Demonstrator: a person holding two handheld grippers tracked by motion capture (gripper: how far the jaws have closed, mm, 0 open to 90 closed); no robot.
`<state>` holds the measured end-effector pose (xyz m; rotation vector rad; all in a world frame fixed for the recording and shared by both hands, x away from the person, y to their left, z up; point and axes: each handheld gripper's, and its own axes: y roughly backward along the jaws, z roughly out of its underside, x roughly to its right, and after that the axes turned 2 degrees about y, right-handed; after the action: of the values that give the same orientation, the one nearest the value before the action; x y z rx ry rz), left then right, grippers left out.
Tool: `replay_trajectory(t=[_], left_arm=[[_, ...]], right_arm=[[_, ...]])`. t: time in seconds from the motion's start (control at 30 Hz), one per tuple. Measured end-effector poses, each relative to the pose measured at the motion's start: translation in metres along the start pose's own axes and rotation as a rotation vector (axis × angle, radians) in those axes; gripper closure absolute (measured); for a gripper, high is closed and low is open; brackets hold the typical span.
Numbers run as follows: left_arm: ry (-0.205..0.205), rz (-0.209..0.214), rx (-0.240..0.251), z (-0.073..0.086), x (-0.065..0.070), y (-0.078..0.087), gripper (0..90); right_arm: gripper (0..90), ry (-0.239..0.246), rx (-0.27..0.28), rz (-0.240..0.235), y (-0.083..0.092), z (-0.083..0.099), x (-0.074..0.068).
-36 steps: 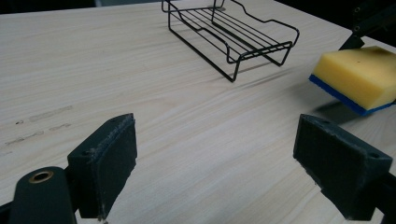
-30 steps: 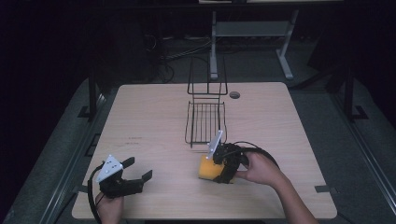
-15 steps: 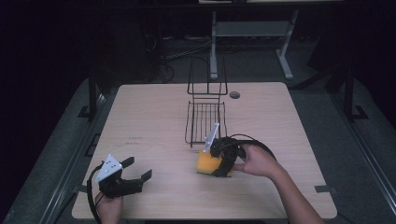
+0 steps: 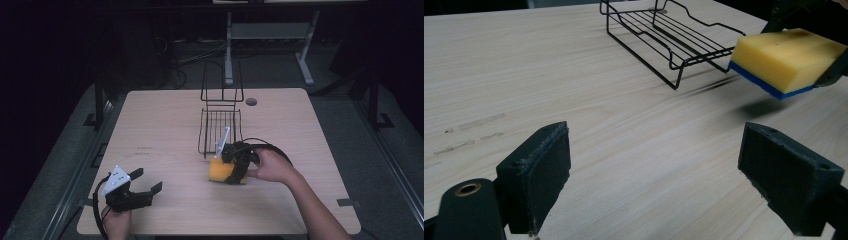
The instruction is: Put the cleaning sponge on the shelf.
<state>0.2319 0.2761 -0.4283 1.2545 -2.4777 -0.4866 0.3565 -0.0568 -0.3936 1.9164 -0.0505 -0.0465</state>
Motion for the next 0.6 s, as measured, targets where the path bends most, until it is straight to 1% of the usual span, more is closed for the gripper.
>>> replay_trajectory(t=[0.13,0.27,0.4,0.6], left_arm=[[0.002,-0.001,0.003,0.0,0.0,0.0,12.8],[0.001,-0.001,0.003,0.0,0.0,0.0,12.8],[-0.006,0.0,-0.003,0.0,0.0,0.0,12.8],[0.003,-0.002,0.005,0.0,0.0,0.0,12.8]], right_arm=[[21.6,-0.007,0.002,-0.008,0.001,-0.003,0.004],[21.6,0.003,-0.001,-0.012,0.0,-0.004,0.01],[21.6,-0.004,-0.004,-0.007,0.002,-0.004,0.014],[21.6,-0.014,0.015,-0.012,0.004,-0.004,0.022]])
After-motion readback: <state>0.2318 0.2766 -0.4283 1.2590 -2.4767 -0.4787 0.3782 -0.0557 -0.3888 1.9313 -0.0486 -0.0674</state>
